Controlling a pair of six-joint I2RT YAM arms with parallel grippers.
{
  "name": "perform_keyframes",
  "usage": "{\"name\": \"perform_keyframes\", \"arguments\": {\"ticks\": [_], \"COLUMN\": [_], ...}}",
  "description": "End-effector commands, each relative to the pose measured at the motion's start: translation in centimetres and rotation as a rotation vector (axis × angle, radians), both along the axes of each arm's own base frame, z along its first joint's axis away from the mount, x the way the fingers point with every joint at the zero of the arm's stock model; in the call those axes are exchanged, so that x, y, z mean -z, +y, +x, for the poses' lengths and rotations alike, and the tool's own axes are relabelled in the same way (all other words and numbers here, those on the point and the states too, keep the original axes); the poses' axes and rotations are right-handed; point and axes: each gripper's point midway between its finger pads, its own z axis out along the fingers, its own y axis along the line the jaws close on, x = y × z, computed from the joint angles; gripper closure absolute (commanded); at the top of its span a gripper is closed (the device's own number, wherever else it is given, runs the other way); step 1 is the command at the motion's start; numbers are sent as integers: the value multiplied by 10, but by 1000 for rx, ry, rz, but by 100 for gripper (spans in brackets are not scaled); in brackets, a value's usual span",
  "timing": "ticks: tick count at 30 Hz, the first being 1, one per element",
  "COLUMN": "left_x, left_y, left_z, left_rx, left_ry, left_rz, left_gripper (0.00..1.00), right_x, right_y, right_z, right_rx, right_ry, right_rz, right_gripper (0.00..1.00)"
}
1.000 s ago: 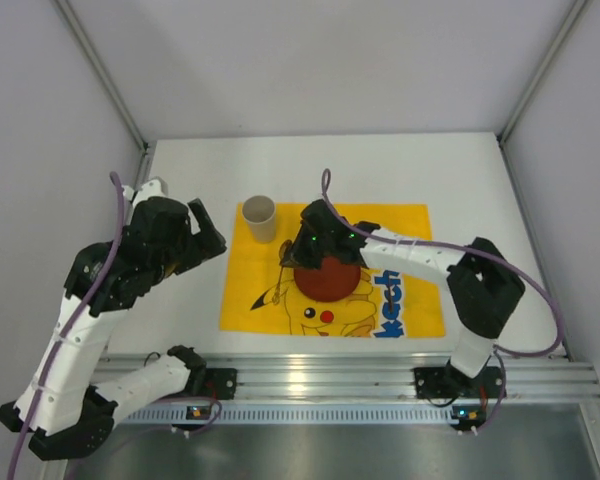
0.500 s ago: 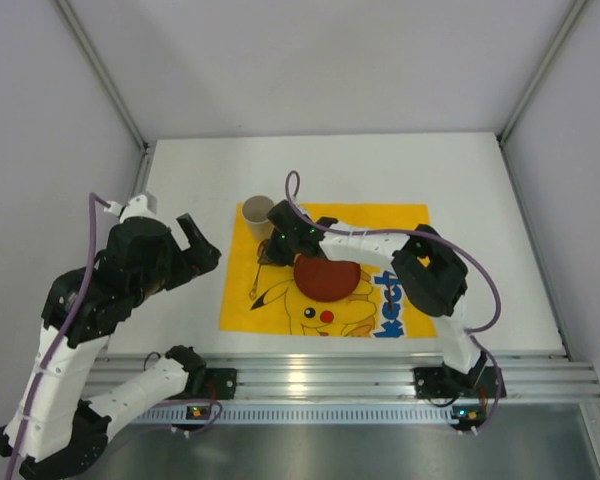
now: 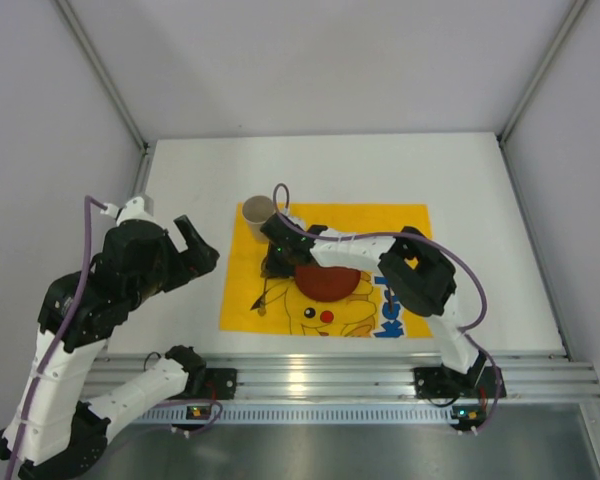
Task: Set the dinner table for one person
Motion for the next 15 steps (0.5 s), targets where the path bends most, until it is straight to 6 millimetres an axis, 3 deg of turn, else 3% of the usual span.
{"name": "perform_keyframes", "arguments": {"ticks": [1,3,6,10,11,13,14,15], "left_x": [5,5,6,5,6,7,8,10], "left_y": [7,6,4,2,1,0,-1,-2], "left_z": [-11,-10,-8,-4,-3,-1,2,3], "left_rx": [5,6,8,9,10,12,13,14], "left_ry": [47,48,55,48,50,48,44,43], "left_rz": [34,32,36,33,36,40,39,40], "left_gripper": [2,2,2,2,2,2,2,2], "right_x": [-20,-26,-37,-55,-76,-87,-114,-126], "right_y": [8,5,-1,-17,-22,-34,-39,-43], "right_z": [8,10,12,6,3,-5,-10,-16], "right_rx": [-38,-52,-69,-73,-74,-83,-90,-124], "right_ry": [-95,-124,-159,-195,-226,-257,-294,-331], "right_rz": [-10,-18,-35,-53,-31,-41,-13,-18], "right_gripper": [75,61,48,46,46,45,44,41]}}
